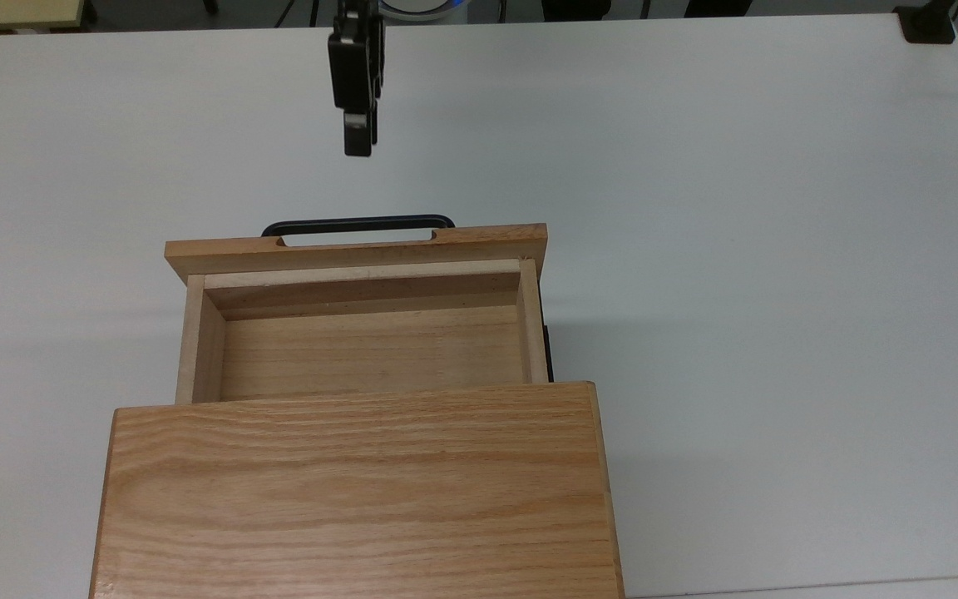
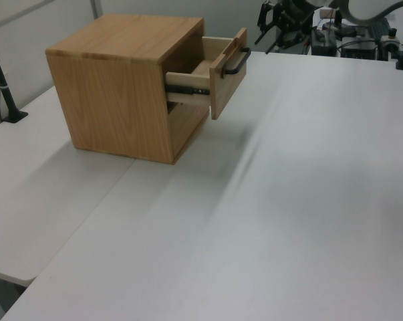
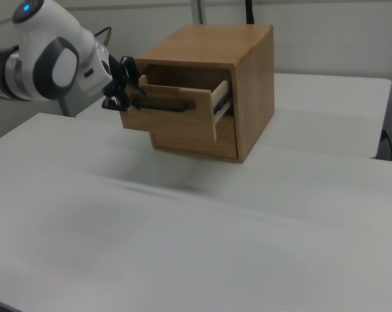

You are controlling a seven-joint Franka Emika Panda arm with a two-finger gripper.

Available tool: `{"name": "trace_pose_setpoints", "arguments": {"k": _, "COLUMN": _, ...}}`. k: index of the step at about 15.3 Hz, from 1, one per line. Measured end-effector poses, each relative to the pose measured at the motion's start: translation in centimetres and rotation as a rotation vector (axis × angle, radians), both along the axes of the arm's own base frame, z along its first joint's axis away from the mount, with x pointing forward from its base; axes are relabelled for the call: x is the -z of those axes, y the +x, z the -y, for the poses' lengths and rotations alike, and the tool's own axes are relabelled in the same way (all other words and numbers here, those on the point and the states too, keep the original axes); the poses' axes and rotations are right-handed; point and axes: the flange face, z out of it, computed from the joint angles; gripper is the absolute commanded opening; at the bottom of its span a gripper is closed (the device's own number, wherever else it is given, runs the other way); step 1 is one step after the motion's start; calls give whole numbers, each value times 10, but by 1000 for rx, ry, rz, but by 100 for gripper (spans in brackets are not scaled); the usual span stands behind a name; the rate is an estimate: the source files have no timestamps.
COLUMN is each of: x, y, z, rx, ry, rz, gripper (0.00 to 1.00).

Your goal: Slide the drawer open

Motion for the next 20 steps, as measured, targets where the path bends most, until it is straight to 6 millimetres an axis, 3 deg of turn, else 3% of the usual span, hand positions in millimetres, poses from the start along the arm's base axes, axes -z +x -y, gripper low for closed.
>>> {"name": "trace_pose_setpoints", "arguments": {"k": 4, "x": -32, "y": -10, "z": 3, "rx": -6, "ry": -30, "rz": -104, "gripper": 100}}
{"name": "trace_pose_setpoints", "arguments": {"k": 7, "x": -41, "y": -15, "z": -2, "rx": -172, "ry": -141, "rz": -196, "gripper": 100}}
{"name": "trace_pose_setpoints", "arguments": {"k": 15, "x": -48, "y": -43, "z": -46, "rx": -901, "ry": -435, "rz": -464, "gripper": 100}}
{"name": "trace_pose_setpoints", "arguments": {"k": 20, "x": -37, "y": -66, "z": -48, "rx": -1435, "ry": -530, "rz": -628, "gripper": 100}}
